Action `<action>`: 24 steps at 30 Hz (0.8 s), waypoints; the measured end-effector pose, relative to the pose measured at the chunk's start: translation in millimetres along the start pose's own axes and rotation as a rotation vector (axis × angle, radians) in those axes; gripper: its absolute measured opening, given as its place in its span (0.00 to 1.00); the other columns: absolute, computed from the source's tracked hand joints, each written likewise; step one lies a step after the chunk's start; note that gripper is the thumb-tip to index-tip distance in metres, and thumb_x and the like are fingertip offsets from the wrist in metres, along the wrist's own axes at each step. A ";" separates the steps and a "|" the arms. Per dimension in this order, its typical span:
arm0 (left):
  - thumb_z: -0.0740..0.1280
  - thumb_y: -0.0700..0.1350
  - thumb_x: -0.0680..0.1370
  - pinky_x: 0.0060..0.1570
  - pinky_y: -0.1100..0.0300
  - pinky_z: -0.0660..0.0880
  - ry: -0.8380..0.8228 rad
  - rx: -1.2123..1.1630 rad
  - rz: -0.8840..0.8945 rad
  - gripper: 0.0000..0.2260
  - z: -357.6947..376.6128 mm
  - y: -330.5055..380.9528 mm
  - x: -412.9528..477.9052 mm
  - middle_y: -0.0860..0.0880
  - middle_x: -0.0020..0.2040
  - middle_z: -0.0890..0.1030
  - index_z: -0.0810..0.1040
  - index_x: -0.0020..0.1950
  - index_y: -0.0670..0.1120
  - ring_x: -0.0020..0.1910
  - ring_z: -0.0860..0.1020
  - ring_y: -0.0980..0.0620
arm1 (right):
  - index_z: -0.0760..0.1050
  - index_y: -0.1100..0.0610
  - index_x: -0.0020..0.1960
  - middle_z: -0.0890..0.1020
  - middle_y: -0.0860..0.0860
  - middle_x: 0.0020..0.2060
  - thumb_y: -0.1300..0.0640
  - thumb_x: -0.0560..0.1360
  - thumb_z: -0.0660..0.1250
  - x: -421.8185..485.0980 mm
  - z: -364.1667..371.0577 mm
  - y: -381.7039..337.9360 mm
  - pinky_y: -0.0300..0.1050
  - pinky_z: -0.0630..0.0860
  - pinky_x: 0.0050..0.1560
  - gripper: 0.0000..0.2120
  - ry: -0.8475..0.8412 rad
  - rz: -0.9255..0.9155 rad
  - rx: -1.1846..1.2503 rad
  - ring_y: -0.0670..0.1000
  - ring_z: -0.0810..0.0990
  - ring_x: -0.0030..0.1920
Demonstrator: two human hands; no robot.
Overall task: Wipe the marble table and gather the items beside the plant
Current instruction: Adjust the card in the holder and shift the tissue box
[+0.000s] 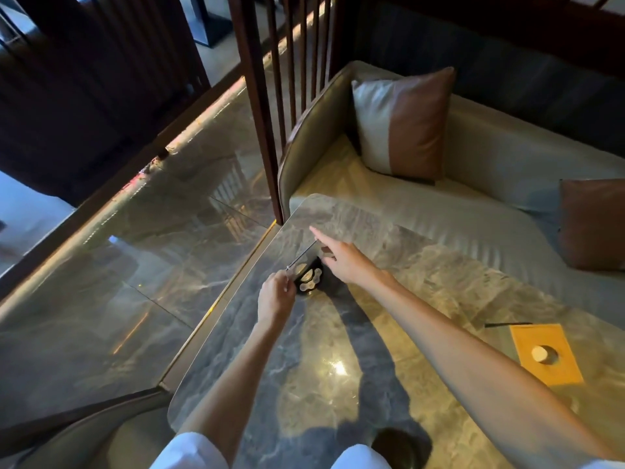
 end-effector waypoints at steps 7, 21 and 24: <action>0.65 0.38 0.71 0.39 0.51 0.74 0.043 0.016 -0.031 0.03 4.4 -3.4 10.6 0.42 0.38 0.81 0.75 0.37 0.40 0.40 0.78 0.41 | 0.57 0.43 0.76 0.69 0.49 0.73 0.56 0.78 0.61 -42.1 -2.6 41.4 0.47 0.67 0.71 0.28 0.026 0.094 0.266 0.49 0.70 0.71; 0.59 0.42 0.72 0.40 0.50 0.73 -0.549 0.059 -0.213 0.11 184.4 140.2 -124.5 0.36 0.40 0.80 0.71 0.30 0.41 0.43 0.79 0.42 | 0.69 0.61 0.70 0.74 0.59 0.68 0.63 0.79 0.61 -345.1 -79.3 346.4 0.49 0.66 0.68 0.20 0.791 0.896 0.381 0.58 0.71 0.70; 0.59 0.44 0.73 0.40 0.52 0.69 -0.747 -0.025 -0.056 0.12 243.2 204.5 -163.8 0.38 0.42 0.80 0.78 0.38 0.38 0.45 0.79 0.44 | 0.65 0.59 0.74 0.69 0.58 0.72 0.60 0.80 0.62 -362.6 -72.1 379.0 0.48 0.63 0.70 0.23 0.793 0.945 0.579 0.56 0.67 0.72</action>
Point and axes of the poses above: each hand's wrist, its own x-axis towards the middle knuckle, its own z-axis out of the palm, y = z × x, the point moved 3 cm from there along x, towards the middle knuckle
